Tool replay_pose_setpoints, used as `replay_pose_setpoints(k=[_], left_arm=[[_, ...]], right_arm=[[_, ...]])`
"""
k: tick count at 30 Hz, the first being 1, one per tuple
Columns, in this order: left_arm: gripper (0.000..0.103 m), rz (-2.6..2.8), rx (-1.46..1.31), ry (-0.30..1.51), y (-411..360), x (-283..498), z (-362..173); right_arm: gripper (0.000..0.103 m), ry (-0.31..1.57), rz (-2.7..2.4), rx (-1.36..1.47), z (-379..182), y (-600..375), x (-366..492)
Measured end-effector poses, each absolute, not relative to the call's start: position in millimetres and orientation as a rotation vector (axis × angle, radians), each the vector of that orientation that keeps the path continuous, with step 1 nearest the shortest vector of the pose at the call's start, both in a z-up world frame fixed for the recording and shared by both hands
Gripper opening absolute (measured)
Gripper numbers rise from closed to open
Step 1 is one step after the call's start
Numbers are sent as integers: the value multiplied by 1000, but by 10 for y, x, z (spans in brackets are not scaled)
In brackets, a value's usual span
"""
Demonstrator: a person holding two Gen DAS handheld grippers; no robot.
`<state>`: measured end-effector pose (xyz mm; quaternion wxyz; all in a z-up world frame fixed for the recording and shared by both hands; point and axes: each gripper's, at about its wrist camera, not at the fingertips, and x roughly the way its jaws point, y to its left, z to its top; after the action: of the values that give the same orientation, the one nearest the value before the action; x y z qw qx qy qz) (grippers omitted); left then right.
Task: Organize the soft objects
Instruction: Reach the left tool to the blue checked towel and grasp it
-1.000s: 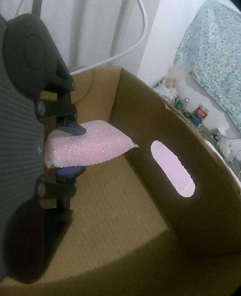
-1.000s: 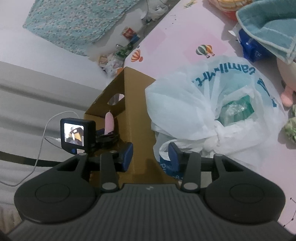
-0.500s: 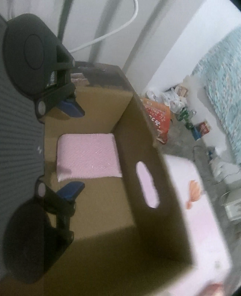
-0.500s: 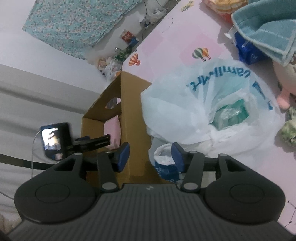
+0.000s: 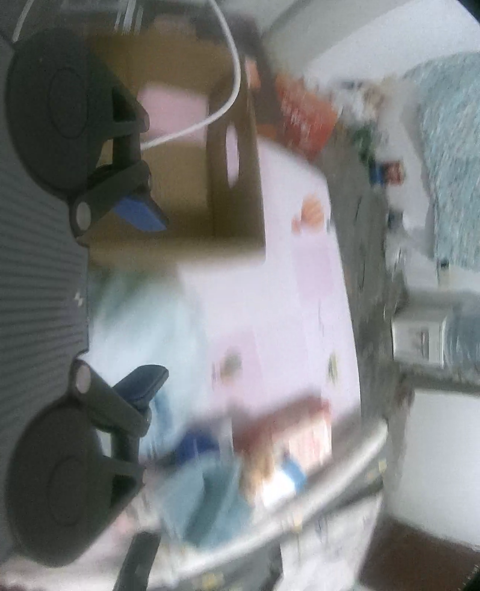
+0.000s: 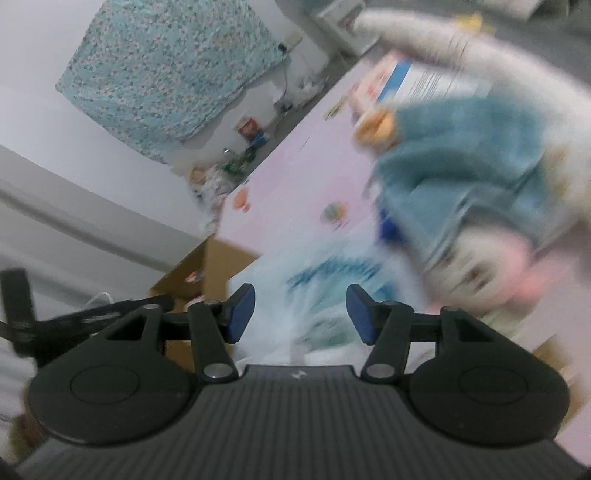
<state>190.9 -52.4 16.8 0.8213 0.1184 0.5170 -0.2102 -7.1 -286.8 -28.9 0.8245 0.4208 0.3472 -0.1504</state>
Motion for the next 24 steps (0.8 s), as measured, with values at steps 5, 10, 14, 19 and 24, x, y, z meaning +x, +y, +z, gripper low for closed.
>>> replay_pose_setpoints(k=[5, 10, 14, 19, 24], left_arm=[[61, -528, 122, 1185, -1080, 1861, 0], [46, -557, -25, 1289, -1408, 1787, -222], [44, -551, -77, 1353, -1474, 1791, -361], [44, -525, -81, 1348, -1355, 1782, -319], [44, -477, -97, 1333, -1045, 1769, -206]], right_arm=[[67, 776, -364, 664, -102, -3473, -98], [67, 887, -321, 489, -320, -3949, 149], [21, 992, -257, 434, -607, -4043, 317], [8, 912, -256, 455, -512, -4020, 214], [7, 751, -231, 579, -190, -4056, 58]])
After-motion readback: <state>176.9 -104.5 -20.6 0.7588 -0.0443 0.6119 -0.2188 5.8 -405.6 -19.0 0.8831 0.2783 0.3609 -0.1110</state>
